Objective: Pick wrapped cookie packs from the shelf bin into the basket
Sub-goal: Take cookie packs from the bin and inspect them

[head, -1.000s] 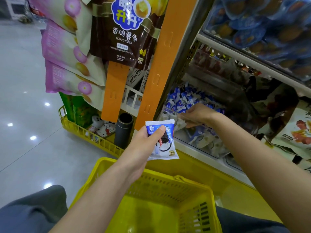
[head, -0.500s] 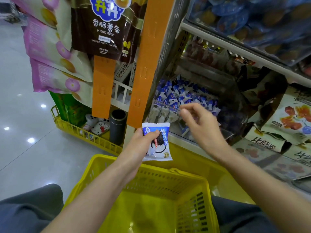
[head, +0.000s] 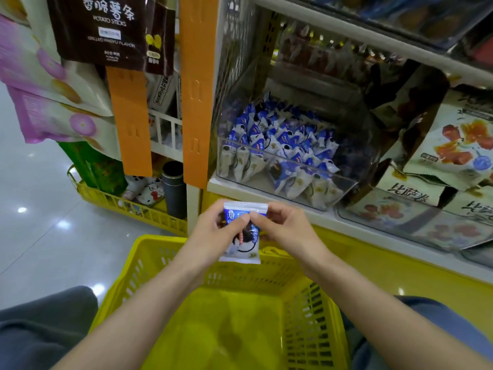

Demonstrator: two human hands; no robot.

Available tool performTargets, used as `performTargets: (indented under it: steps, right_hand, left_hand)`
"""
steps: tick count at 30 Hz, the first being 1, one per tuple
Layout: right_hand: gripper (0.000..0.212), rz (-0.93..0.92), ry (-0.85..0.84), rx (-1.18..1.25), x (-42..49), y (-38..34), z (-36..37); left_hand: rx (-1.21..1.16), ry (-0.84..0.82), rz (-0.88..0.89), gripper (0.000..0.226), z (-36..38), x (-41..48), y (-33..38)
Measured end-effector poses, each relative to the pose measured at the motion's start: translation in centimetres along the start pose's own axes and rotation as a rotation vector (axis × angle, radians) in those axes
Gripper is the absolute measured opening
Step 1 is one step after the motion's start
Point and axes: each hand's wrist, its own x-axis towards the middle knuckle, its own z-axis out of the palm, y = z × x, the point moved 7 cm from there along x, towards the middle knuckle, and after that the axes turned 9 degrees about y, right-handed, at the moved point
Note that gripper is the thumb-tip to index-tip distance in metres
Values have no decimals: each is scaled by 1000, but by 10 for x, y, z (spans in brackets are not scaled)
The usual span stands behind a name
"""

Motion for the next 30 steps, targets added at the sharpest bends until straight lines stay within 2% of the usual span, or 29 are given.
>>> performTargets:
  steps: [1, 3, 5, 9, 10, 12, 15, 18, 21, 24, 27, 30]
  right_hand:
    - [7, -18, -2, -4, 0, -1, 2]
    - [20, -86, -4, -32, 1, -3, 3]
    - [19, -198, 12, -143, -2, -9, 3]
    - [17, -750, 151, -690, -23, -33, 3]
    - [17, -807, 157, -729, -26, -36, 3]
    - [16, -736, 161, -645, -24, -35, -2]
    - [15, -423, 233, -332, -7, -24, -20]
    - [12, -139, 233, 20, 2, -11, -30]
    - [8, 60, 139, 240, 3, 1, -24]
    - [20, 107, -53, 145, -2, 3, -11]
    - [34, 37, -211, -170, -8, 6, 1]
    - [49, -150, -168, -338, -9, 0, 4]
  left_hand:
    - [-13, 28, -11, 12, -1, 0, -1]
    - [-7, 81, -34, 17, -5, 1, -5]
    - [8, 110, -71, 20, -8, 2, -8]
    - [-21, 95, -143, 20, -6, 1, -14]
    - [-37, 86, -158, 20, -5, 1, -14]
    - [-74, 46, -201, 20, -2, 0, -16]
    - [-61, -16, -257, 31, 3, -3, -18]
    - [-92, 45, -212, 35, 0, -1, -17]
    - [-166, 148, -136, 23, -13, 5, -12]
    - [-176, 231, -56, 11, -24, 9, -7]
    - [-78, 258, 16, 18, -27, 10, -3]
    - [134, 243, 145, 17, -26, 8, 6]
